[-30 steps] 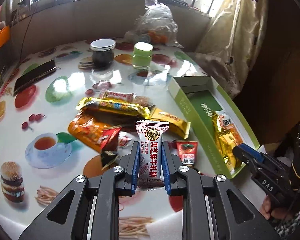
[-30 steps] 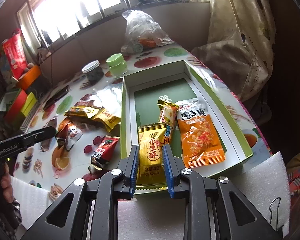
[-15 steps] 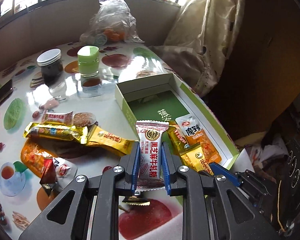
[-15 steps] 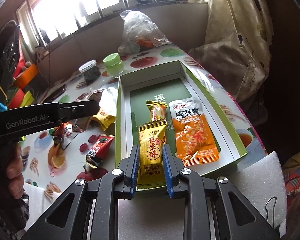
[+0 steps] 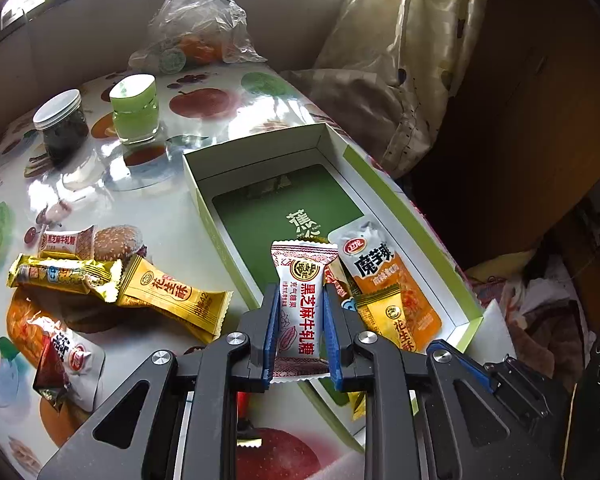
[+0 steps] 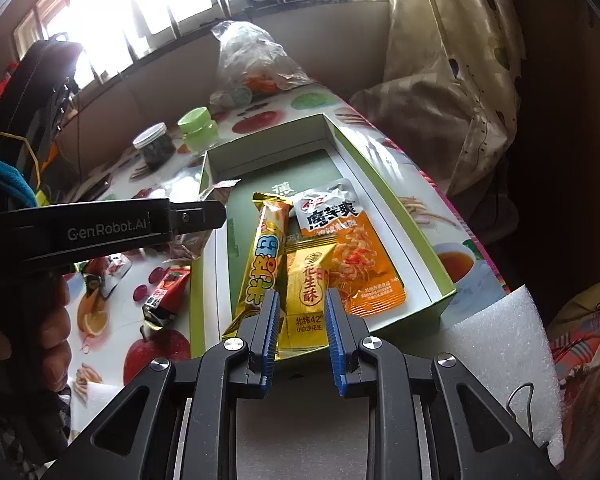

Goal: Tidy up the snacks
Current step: 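Carry the nougat packet into the green box and open the left tool, then move the right tool to a red snack packet on the table and grasp it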

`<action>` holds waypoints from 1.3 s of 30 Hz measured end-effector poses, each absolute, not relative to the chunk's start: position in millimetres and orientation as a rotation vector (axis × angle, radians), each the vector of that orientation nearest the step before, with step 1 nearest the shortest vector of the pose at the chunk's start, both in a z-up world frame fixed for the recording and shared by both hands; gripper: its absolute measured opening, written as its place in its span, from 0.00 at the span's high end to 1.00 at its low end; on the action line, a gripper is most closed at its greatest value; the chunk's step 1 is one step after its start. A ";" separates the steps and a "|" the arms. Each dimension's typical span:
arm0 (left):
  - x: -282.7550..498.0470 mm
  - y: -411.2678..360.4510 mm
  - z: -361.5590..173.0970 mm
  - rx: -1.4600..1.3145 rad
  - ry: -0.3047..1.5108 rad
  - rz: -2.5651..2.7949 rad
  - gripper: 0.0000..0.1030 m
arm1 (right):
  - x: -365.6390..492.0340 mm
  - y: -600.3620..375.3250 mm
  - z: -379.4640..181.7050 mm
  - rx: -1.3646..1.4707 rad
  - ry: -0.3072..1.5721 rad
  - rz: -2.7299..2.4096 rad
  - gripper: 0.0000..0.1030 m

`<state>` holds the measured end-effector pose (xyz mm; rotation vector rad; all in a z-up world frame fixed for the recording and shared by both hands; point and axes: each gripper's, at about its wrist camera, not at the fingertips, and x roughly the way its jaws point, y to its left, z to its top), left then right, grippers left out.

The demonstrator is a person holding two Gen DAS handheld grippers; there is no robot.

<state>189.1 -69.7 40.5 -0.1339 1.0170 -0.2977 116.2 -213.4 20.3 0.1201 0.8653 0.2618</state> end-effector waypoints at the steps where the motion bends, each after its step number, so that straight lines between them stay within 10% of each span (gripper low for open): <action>1: 189.4 -70.4 39.7 -0.138 1.019 -0.298 0.79 | 116.3 -214.2 20.3 0.123 0.865 0.260 0.79; 39: 129.4 -30.0 90.0 -0.133 0.830 -0.238 0.56 | 99.9 -220.2 75.4 0.052 0.653 0.212 0.62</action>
